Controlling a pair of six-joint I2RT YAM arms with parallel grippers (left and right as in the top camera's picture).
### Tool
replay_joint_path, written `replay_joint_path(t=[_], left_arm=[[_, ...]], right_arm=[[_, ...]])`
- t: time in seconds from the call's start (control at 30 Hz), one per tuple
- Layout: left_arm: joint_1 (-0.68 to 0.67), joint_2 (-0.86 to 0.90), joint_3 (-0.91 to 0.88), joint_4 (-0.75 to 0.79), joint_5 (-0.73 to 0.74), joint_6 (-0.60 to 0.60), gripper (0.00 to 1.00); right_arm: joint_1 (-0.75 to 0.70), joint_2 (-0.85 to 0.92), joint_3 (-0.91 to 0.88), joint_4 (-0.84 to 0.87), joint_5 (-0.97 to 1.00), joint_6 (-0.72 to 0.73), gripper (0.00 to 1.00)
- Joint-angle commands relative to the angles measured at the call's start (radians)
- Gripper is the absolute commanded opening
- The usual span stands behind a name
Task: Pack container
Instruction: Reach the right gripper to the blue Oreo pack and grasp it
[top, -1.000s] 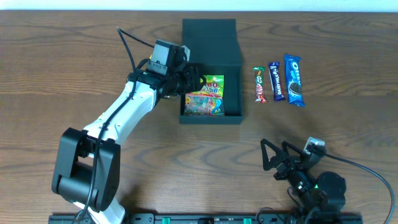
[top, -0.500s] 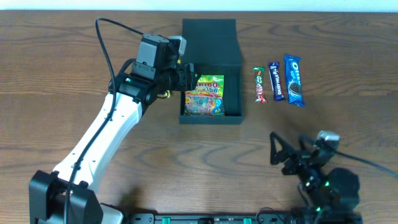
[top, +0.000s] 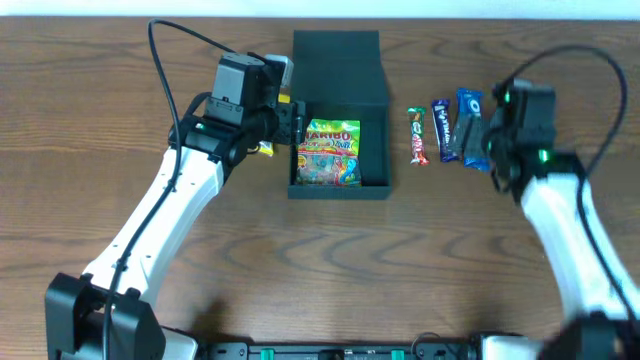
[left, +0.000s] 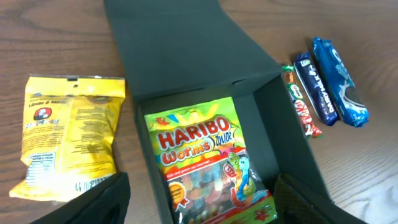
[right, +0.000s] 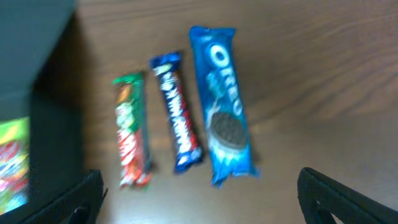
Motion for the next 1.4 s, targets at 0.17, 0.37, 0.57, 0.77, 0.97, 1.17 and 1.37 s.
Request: replay_joint_path(t=[0.17, 0.37, 0.57, 0.77, 0.97, 1.17, 1.37], left_arm=[[0.006, 0.0, 0.019, 0.0, -0.01, 0.021, 0.84], [0.006, 0.0, 0.019, 0.0, -0.01, 0.021, 0.88], [0.006, 0.0, 0.019, 0.001, -0.01, 0.021, 0.9], [0.006, 0.0, 0.019, 0.001, -0.01, 0.017, 0.91], [0.006, 0.0, 0.019, 0.001, -0.01, 0.017, 0.9], [0.006, 0.0, 0.019, 0.004, -0.01, 0.017, 0.91], [0.006, 0.0, 0.019, 0.004, -0.01, 0.017, 0.91]], right_arm=[[-0.099, 0.319, 0.225, 0.011, -0.002, -0.025, 0.95], [-0.137, 0.409, 0.236, 0.07, -0.119, -0.072, 0.88], [-0.132, 0.479, 0.236, 0.063, -0.156, -0.138, 0.86], [-0.13, 0.489, 0.236, 0.061, -0.114, -0.168, 0.85], [-0.129, 0.52, 0.236, 0.028, -0.105, -0.216, 0.81], [-0.128, 0.533, 0.236, 0.024, -0.111, -0.216, 0.72], [-0.111, 0.55, 0.236, 0.026, -0.111, -0.227, 0.65]])
